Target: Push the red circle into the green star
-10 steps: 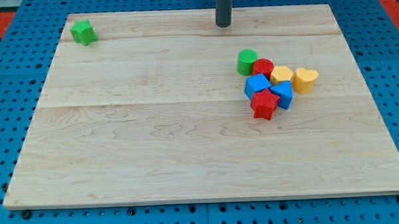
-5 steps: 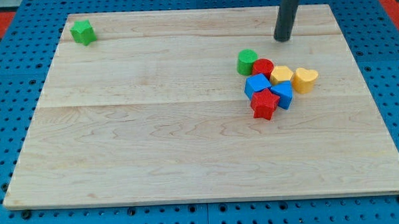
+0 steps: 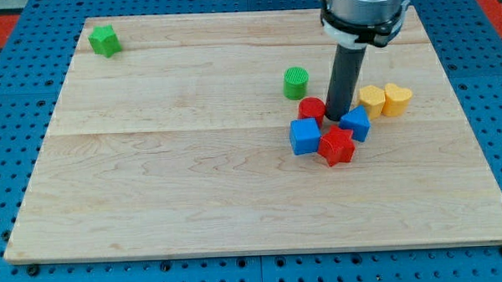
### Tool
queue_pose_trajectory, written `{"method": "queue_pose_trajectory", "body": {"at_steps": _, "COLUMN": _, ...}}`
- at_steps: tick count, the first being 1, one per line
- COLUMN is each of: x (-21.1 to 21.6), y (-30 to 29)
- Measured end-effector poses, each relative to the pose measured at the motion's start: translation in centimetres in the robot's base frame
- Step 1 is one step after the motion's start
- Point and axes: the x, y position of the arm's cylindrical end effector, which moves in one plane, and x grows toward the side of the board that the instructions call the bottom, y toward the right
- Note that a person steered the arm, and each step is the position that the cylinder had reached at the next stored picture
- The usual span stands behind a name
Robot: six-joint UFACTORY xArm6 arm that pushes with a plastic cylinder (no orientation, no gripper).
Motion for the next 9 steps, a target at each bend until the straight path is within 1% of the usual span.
{"method": "queue_pose_trajectory", "body": {"at_steps": 2, "x": -0.3, "y": -2.6}}
{"method": "queue_pose_trajectory", "body": {"at_steps": 3, "x": -0.5, "y": -2.6}}
{"method": "queue_pose_trajectory", "body": {"at_steps": 4, "x": 1.2, "y": -2.7}}
{"method": "queue_pose_trajectory", "body": {"at_steps": 5, "x": 1.3, "y": -7.0}}
{"method": "queue_pose_trajectory", "body": {"at_steps": 6, "x": -0.8, "y": -9.6}}
{"method": "queue_pose_trajectory", "body": {"at_steps": 7, "x": -4.6, "y": -10.6}}
{"method": "queue_pose_trajectory", "body": {"at_steps": 8, "x": -7.0, "y": -11.1}}
{"method": "queue_pose_trajectory", "body": {"at_steps": 9, "x": -8.9, "y": -13.7}}
